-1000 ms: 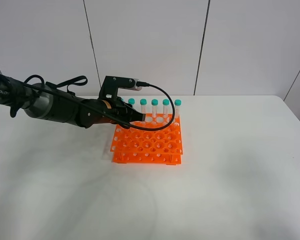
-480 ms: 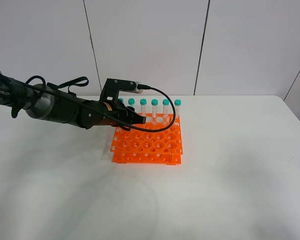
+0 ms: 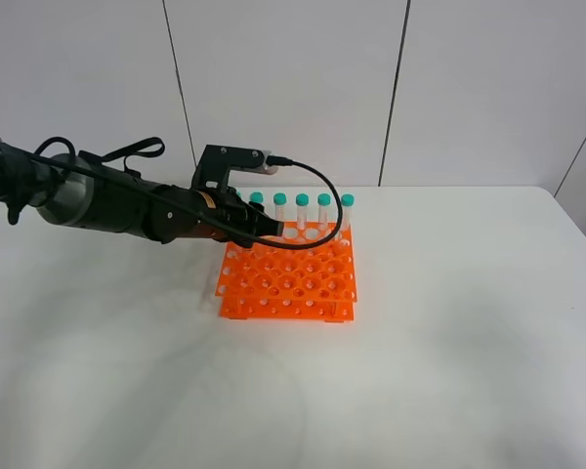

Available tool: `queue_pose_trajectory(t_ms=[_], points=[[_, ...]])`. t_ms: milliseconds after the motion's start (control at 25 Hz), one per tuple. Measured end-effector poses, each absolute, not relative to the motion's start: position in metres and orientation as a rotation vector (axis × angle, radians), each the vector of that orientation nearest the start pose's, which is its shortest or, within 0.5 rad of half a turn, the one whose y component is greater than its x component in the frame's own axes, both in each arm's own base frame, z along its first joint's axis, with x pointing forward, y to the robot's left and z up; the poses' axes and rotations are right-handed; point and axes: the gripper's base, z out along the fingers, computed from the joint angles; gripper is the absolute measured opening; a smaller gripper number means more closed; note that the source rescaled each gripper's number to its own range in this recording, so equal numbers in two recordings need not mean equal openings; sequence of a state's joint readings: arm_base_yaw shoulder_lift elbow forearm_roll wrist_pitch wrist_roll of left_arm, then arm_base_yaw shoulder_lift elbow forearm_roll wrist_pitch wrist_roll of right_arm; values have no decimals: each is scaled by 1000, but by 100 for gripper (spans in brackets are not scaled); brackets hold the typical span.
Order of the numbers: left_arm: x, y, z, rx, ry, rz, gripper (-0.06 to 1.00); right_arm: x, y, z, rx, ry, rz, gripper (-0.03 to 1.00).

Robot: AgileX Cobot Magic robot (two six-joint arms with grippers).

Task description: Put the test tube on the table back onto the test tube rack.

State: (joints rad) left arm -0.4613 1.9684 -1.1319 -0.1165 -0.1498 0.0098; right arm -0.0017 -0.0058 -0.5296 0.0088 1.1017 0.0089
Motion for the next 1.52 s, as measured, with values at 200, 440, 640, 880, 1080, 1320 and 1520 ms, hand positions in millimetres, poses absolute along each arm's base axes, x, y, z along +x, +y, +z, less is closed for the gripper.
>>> queue_pose_trajectory(t_ms=[200, 440, 640, 880, 1080, 1320, 1520], points=[[370, -183, 172, 390, 2201, -303, 31, -11, 1, 282, 10, 2050, 15, 100], [363, -180, 193, 393, 2198, -312, 31, -11, 1, 282, 10, 2050, 15, 100], [360, -164, 210, 372, 2232, -293, 31, -11, 1, 282, 10, 2050, 15, 100], [355, -121, 245, 304, 2207, -223, 31, -11, 1, 282, 10, 2050, 15, 100], [345, -76, 253, 197, 2214, -151, 35, -11, 1, 282, 10, 2051, 15, 100], [332, -48, 251, 123, 2230, -104, 86, -11, 1, 282, 10, 2051, 15, 100], [323, -47, 260, 86, 2254, -124, 98, -11, 1, 282, 10, 2051, 15, 100]])
